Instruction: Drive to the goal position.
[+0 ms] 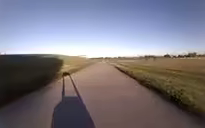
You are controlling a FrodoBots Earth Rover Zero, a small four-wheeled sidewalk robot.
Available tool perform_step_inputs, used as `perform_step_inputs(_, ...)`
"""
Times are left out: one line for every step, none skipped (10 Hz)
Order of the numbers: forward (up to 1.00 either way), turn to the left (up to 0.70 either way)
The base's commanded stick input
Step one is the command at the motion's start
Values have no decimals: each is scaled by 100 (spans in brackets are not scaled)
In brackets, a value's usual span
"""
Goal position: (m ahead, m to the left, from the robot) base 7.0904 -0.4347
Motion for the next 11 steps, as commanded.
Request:
perform_step_inputs(85,0)
perform_step_inputs(85,0)
perform_step_inputs(85,0)
perform_step_inputs(85,0)
perform_step_inputs(85,0)
perform_step_inputs(85,0)
perform_step_inputs(85,0)
perform_step_inputs(85,0)
perform_step_inputs(85,0)
perform_step_inputs(85,0)
perform_step_inputs(85,0)
